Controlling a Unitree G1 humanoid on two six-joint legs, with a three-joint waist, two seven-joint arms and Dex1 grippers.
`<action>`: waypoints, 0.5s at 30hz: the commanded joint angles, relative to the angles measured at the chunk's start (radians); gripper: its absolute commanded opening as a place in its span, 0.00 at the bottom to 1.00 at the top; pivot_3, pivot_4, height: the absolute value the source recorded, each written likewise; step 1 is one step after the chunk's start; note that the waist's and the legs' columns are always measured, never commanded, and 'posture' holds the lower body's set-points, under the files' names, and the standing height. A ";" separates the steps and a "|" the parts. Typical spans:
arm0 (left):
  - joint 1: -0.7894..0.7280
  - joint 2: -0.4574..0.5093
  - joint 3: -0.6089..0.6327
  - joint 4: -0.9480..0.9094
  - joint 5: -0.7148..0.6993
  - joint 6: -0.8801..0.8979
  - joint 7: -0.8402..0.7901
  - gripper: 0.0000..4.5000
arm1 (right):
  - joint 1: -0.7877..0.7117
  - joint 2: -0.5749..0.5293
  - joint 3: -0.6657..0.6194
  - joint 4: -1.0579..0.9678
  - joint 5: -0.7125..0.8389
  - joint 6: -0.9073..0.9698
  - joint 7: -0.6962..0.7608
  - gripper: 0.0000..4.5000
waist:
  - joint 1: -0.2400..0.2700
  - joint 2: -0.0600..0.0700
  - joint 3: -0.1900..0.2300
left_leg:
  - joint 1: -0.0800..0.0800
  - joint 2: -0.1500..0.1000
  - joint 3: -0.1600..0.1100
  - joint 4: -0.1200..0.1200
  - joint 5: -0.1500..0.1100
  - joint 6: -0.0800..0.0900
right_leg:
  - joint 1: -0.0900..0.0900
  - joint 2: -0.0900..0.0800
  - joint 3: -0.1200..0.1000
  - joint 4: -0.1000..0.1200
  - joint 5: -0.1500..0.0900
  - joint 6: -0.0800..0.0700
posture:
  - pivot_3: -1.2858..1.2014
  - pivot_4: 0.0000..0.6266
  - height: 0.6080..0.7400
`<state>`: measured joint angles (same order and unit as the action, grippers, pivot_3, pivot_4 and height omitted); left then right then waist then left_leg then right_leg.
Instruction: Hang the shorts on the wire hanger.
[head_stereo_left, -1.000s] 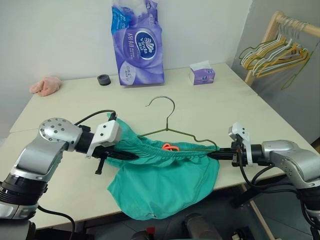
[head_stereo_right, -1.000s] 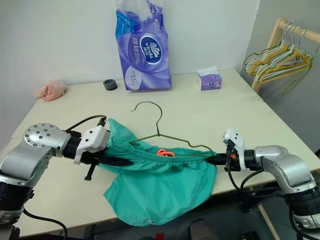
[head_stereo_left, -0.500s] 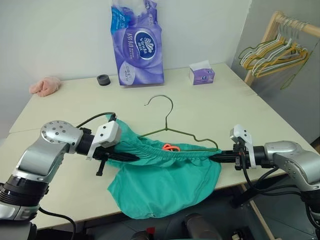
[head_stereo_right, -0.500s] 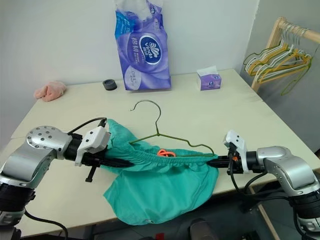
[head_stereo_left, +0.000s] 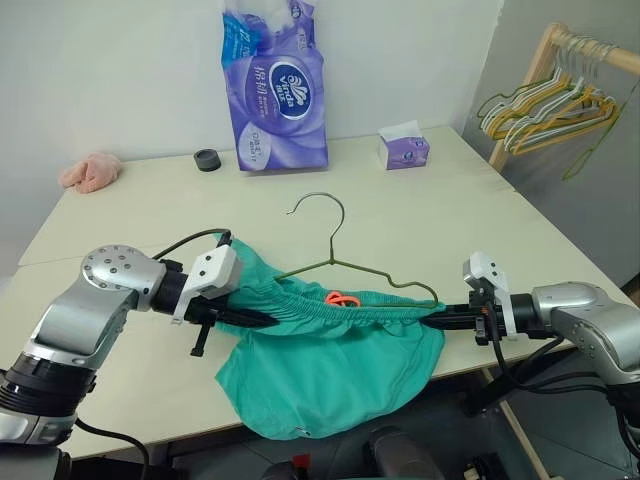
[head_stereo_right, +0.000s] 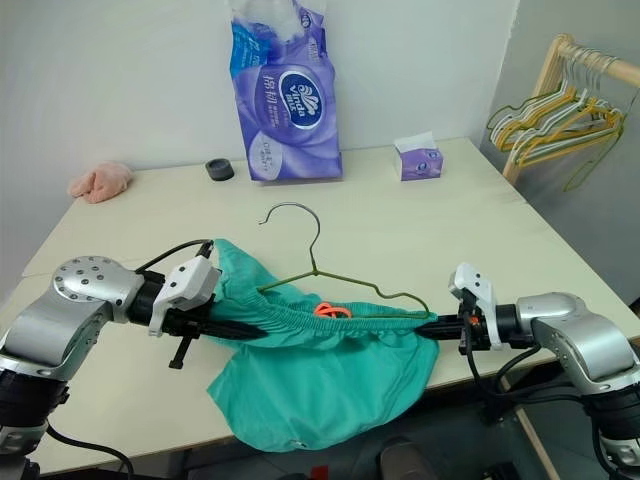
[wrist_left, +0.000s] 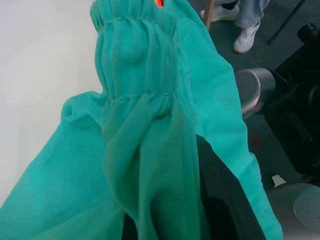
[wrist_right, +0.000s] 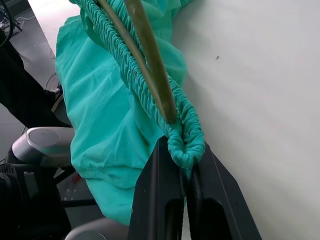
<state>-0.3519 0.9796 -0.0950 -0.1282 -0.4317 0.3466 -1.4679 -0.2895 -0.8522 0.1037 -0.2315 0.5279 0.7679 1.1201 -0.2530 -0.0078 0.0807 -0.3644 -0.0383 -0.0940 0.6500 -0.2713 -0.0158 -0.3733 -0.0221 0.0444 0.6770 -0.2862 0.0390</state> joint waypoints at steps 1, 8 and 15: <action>0.004 0.037 0.041 0.008 0.011 0.001 0.001 0.00 | 0.003 -0.031 -0.017 0.008 -0.024 -0.025 0.006 0.01 | 0.000 0.000 0.000 | 0.000 0.000 0.000 0.000 0.000 0.000 | 0.000 0.000 0.000 0.000 0.000 0.000 | 0.39 0.08 1.00; 0.008 0.036 0.044 0.014 0.010 0.004 0.002 0.00 | 0.021 -0.043 -0.012 0.006 -0.031 -0.067 0.038 0.01 | 0.000 0.000 0.000 | 0.000 0.000 0.000 0.000 0.000 0.000 | 0.000 0.000 0.000 0.000 0.000 0.000 | 0.39 0.08 1.00; 0.024 0.041 0.047 0.014 0.013 -0.006 -0.001 0.00 | 0.036 -0.051 -0.015 0.021 -0.036 -0.088 0.057 0.01 | 0.001 0.000 0.000 | 0.000 0.000 0.000 0.000 0.000 0.000 | 0.000 0.000 0.000 0.000 0.000 0.000 | 0.39 0.08 1.00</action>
<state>-0.3276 0.9801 -0.0932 -0.1280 -0.4327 0.3408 -1.4730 -0.2537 -0.8668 0.1195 -0.2280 0.5126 0.6892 1.1750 -0.2525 -0.0079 0.0808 -0.3644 -0.0383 -0.0940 0.6500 -0.2713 -0.0158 -0.3732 -0.0222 0.0444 0.6768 -0.2863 0.0388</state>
